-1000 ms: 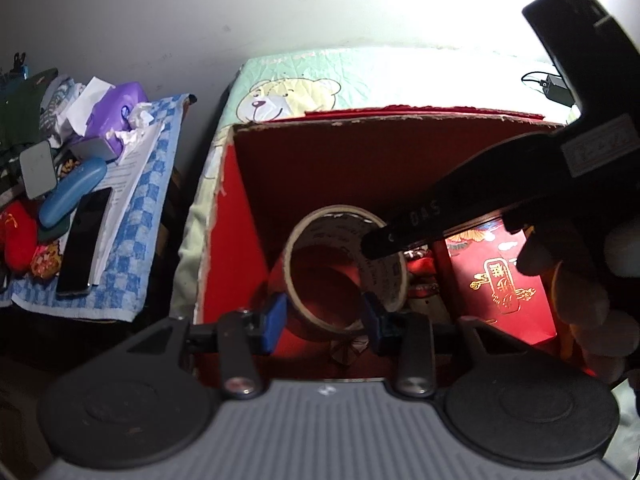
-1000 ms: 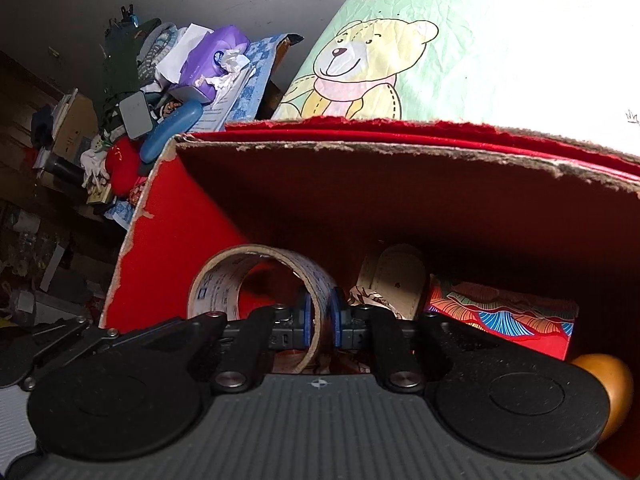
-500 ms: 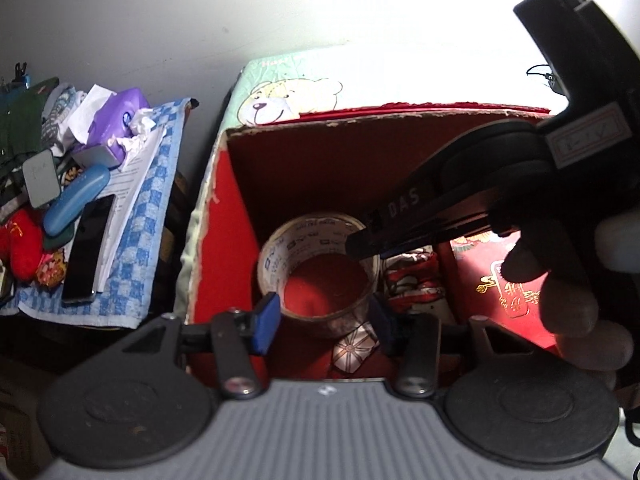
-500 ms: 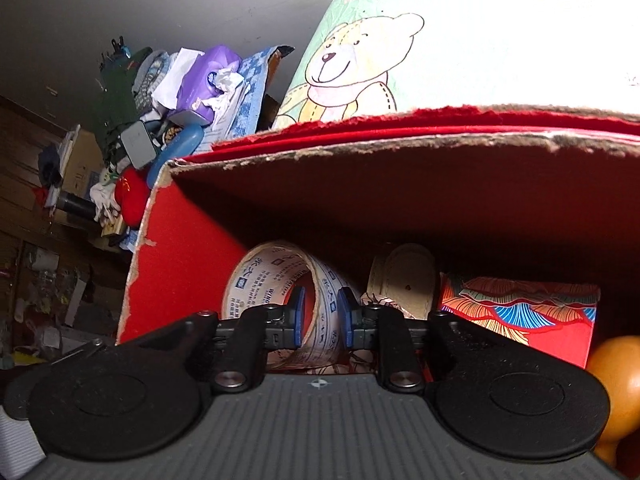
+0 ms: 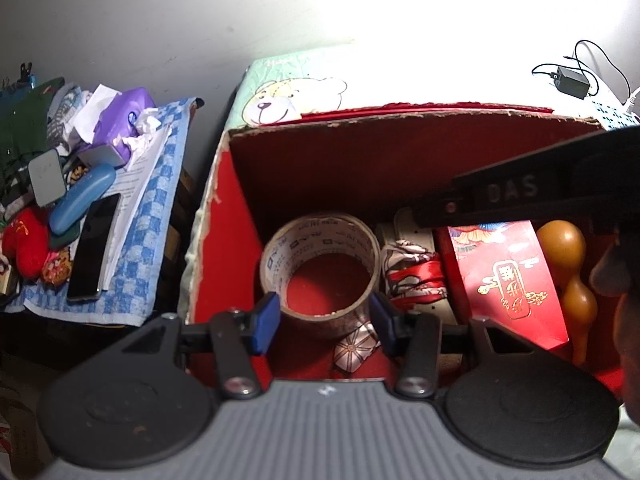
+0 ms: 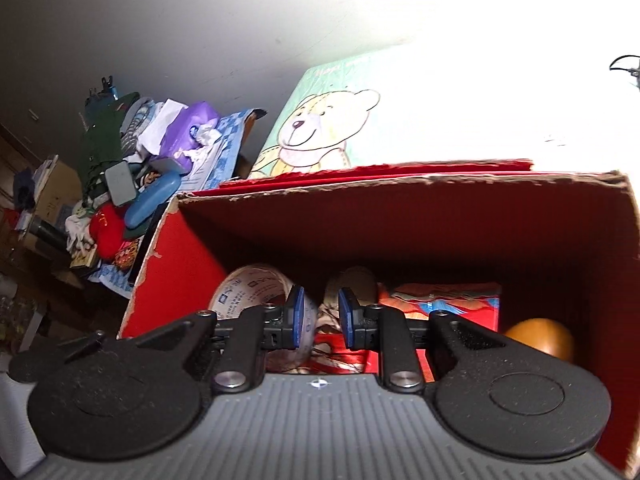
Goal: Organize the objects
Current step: 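Lower the tape roll into the red box and open the right gripper, then withdraw the right gripper and move it to the brown pine cone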
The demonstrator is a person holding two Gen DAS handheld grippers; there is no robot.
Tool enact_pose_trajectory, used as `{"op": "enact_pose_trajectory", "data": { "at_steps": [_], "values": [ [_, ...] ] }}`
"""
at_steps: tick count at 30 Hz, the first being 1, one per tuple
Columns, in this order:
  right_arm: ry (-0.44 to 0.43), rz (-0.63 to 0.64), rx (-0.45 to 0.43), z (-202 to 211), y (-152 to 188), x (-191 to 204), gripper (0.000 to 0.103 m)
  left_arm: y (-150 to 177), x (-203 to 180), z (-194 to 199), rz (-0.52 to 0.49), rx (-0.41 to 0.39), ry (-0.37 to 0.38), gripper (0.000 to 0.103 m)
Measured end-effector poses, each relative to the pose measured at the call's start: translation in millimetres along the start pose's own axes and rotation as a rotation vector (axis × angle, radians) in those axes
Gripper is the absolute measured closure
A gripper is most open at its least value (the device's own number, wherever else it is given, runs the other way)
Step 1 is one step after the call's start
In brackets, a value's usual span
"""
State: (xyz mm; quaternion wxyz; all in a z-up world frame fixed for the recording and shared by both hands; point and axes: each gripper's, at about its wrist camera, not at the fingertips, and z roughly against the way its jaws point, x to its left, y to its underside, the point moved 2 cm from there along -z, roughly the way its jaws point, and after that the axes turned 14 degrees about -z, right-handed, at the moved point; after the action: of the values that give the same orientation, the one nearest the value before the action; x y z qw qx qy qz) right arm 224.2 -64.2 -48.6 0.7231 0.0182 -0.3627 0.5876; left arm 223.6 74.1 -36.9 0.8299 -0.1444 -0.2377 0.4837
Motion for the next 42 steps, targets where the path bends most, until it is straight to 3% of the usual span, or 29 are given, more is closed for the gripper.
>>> {"op": "enact_pose_trajectory", "data": {
  "at_steps": [7,18,23,42],
  "values": [
    [0.03,0.022,-0.065,21.3,16.7,-0.8,0.081,0.1,-2.1,11.9,-0.008,-0.026,-0.012,0.049],
    [0.008,0.03,-0.093,47.5,38.7,7.7,0.08,8.3,-6.1,35.1,-0.001,-0.052,-0.041,0.045],
    [0.005,0.061,-0.132,59.0,48.7,10.1,0.075,15.4,-7.5,47.9,0.017,-0.065,-0.06,0.042],
    [-0.147,0.158,-0.169,113.1,91.0,3.5,0.075,45.5,-24.8,98.2,0.129,-0.067,-0.156,0.034]
  ]
}}
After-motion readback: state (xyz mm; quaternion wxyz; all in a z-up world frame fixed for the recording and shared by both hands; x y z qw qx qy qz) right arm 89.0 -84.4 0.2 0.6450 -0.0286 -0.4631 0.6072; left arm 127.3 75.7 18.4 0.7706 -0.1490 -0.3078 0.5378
